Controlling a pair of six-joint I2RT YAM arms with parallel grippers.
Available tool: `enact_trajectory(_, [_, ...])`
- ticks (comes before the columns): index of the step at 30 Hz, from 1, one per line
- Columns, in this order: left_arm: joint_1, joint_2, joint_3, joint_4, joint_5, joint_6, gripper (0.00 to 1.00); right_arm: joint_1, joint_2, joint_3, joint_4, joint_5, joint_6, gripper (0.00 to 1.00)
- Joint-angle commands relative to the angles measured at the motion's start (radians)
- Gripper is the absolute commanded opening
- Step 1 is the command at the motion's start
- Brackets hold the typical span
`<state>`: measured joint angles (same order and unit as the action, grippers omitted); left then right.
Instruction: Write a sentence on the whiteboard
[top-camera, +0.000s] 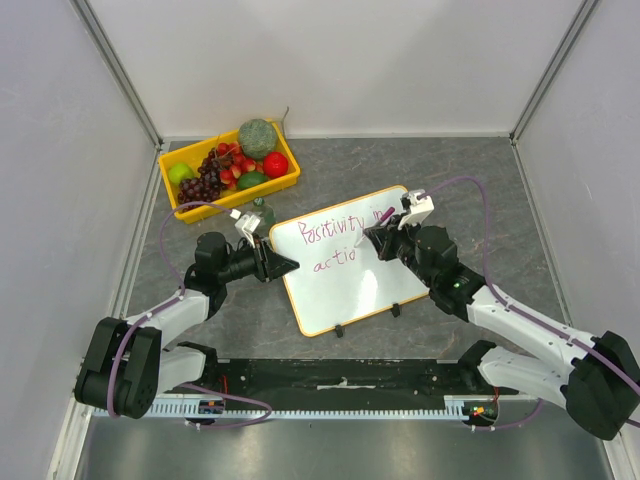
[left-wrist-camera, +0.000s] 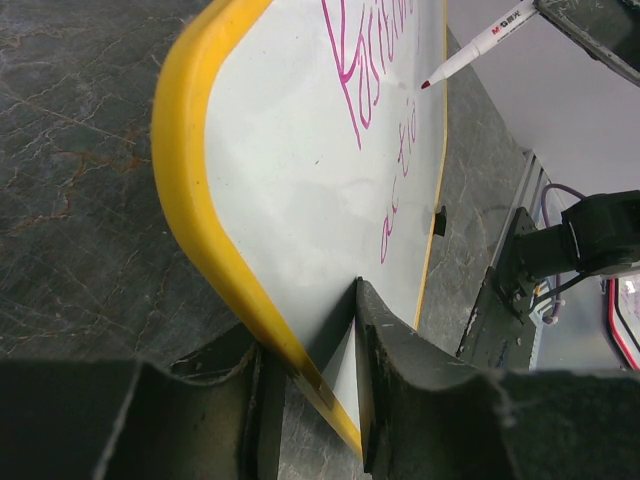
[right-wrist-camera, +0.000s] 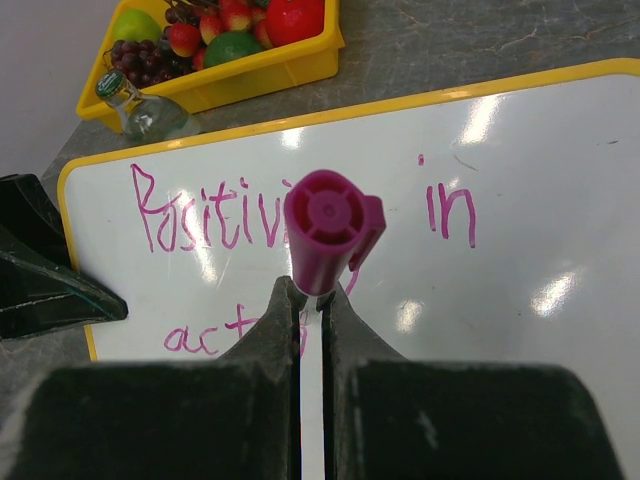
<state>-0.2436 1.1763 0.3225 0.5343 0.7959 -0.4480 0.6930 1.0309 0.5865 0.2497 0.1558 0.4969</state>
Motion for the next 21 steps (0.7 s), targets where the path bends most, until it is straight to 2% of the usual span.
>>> enact_trajectory(1, [-0.014,0.019,0.004,-0.025,-0.012,0.074,0.02,-0.007,0.014,0.001,0.013,0.019,-0.011,0.00])
enact_trajectory(21, [-0.014,0.022,0.007,-0.023,-0.009,0.074,0.02,-0.009,-0.026,-0.083,-0.020,-0.022,-0.011,0.00])
